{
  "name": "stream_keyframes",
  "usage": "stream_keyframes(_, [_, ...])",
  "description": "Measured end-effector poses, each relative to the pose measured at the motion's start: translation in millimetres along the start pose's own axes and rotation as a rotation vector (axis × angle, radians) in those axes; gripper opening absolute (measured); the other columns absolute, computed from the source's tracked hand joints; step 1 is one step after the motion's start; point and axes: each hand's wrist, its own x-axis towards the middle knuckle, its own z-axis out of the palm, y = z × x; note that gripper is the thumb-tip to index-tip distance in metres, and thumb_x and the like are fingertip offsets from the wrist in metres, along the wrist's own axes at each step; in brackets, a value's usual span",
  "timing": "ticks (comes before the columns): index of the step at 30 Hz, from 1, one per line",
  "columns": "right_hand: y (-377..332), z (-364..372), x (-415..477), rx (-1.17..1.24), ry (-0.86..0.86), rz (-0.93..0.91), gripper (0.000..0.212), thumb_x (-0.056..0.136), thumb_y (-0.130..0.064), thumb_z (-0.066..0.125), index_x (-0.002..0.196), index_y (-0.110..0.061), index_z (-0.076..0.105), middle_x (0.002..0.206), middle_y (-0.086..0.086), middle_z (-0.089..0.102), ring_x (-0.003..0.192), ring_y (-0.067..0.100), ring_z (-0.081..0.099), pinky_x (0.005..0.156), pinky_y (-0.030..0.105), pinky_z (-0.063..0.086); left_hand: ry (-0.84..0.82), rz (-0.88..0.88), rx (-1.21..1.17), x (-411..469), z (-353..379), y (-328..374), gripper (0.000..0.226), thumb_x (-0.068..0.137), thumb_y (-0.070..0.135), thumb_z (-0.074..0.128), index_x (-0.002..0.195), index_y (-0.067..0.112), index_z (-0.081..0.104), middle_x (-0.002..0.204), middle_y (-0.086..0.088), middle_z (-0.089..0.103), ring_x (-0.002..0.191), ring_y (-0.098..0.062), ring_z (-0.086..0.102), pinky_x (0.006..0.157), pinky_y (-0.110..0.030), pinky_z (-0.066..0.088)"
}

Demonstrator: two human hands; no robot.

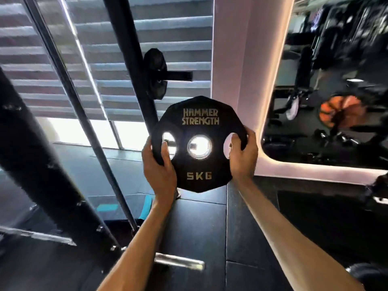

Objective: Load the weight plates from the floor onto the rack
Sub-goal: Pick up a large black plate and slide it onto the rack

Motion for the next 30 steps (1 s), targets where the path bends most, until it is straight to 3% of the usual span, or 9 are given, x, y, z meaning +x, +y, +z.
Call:
stream_keyframes(3, [4.7, 27.3, 39.7, 0.062, 0.020, -0.037, 0.034, 0.100, -0.031, 0.053, 0.125, -0.008, 0.059, 0.108, 0.016, 0.069, 0.101, 0.033, 0.065, 0.093, 0.041, 0.053, 0.015, 0.053, -0.063, 38.0, 33.5, -2.2, 0.037, 0.100, 0.036, 0.054, 0.130, 0.013, 0.054, 0.123, -0.001, 0.065, 0.114, -0.015, 0.062, 0.098, -0.034, 0.051])
stream_keyframes(4, [8.0, 37.5, 53.6, 0.074, 0.030, -0.046, 0.036, 0.100, -0.034, 0.052, 0.124, -0.008, 0.059, 0.107, 0.017, 0.069, 0.100, 0.034, 0.065, 0.093, 0.044, 0.053, 0.016, 0.067, -0.074, 51.2, 45.0, -5.2, 0.035, 0.100, 0.036, 0.054, 0.127, 0.013, 0.054, 0.119, -0.001, 0.066, 0.110, -0.016, 0.064, 0.095, -0.038, 0.053])
stream_keyframes(8, [19.6, 78.4, 107.5, 0.071, 0.075, -0.115, 0.031, 0.103, -0.027, 0.049, 0.122, -0.005, 0.060, 0.105, 0.007, 0.068, 0.098, 0.024, 0.065, 0.088, 0.025, 0.053, 0.046, 0.119, -0.090, 101.1, 90.2, -18.7, 0.035, 0.099, 0.040, 0.054, 0.120, 0.012, 0.054, 0.109, -0.002, 0.070, 0.101, -0.017, 0.067, 0.086, -0.040, 0.055])
stream_keyframes(12, [32.3, 116.2, 153.6, 0.076, 0.089, -0.137, 0.032, 0.103, -0.034, 0.048, 0.121, -0.012, 0.061, 0.104, 0.008, 0.069, 0.095, 0.027, 0.067, 0.089, 0.041, 0.056, 0.055, 0.130, -0.096, 144.7, 122.4, -29.0, 0.039, 0.097, 0.049, 0.052, 0.117, 0.016, 0.053, 0.104, 0.001, 0.071, 0.096, -0.014, 0.068, 0.084, -0.035, 0.056])
stream_keyframes(18, [58.3, 163.0, 208.0, 0.086, 0.110, -0.165, 0.035, 0.101, -0.040, 0.045, 0.118, -0.013, 0.061, 0.096, 0.009, 0.069, 0.088, 0.027, 0.066, 0.083, 0.046, 0.057, 0.023, 0.166, -0.102, 195.3, 165.3, -45.8, 0.038, 0.096, 0.052, 0.050, 0.118, 0.021, 0.052, 0.099, 0.018, 0.067, 0.096, -0.004, 0.067, 0.082, -0.019, 0.054])
stream_keyframes(21, [71.5, 179.2, 231.4, 0.092, 0.113, -0.149, 0.042, 0.099, -0.045, 0.042, 0.116, -0.012, 0.061, 0.095, 0.007, 0.068, 0.087, 0.025, 0.066, 0.081, 0.039, 0.057, 0.034, 0.167, -0.094, 211.5, 187.2, -55.0, 0.036, 0.095, 0.054, 0.050, 0.115, 0.025, 0.053, 0.094, 0.031, 0.063, 0.095, 0.000, 0.066, 0.085, -0.026, 0.055])
stream_keyframes(24, [89.9, 192.4, 256.1, 0.112, 0.099, -0.161, 0.033, 0.103, -0.036, 0.045, 0.113, -0.008, 0.061, 0.084, 0.001, 0.064, 0.076, 0.018, 0.063, 0.072, 0.038, 0.056, 0.028, 0.143, -0.083, 224.3, 210.4, -65.6, 0.032, 0.094, 0.055, 0.051, 0.116, 0.032, 0.050, 0.096, 0.031, 0.064, 0.097, -0.001, 0.067, 0.088, -0.033, 0.057])
stream_keyframes(27, [112.1, 206.0, 282.5, 0.149, 0.048, -0.135, 0.036, 0.101, -0.039, 0.045, 0.114, -0.009, 0.061, 0.083, 0.004, 0.064, 0.072, 0.019, 0.061, 0.070, 0.038, 0.055, 0.042, 0.145, -0.044, 228.8, 234.3, -76.8, 0.024, 0.096, 0.046, 0.053, 0.117, 0.035, 0.046, 0.098, 0.031, 0.062, 0.095, 0.009, 0.064, 0.086, -0.017, 0.053])
stream_keyframes(30, [134.1, 220.8, 309.3, 0.170, 0.005, -0.104, 0.034, 0.102, -0.035, 0.046, 0.118, -0.009, 0.061, 0.097, 0.005, 0.069, 0.083, 0.017, 0.065, 0.080, 0.036, 0.059, 0.077, 0.121, 0.005, 232.2, 258.9, -87.5, 0.023, 0.097, 0.042, 0.053, 0.117, 0.038, 0.044, 0.098, 0.036, 0.058, 0.090, 0.019, 0.060, 0.081, -0.003, 0.045])
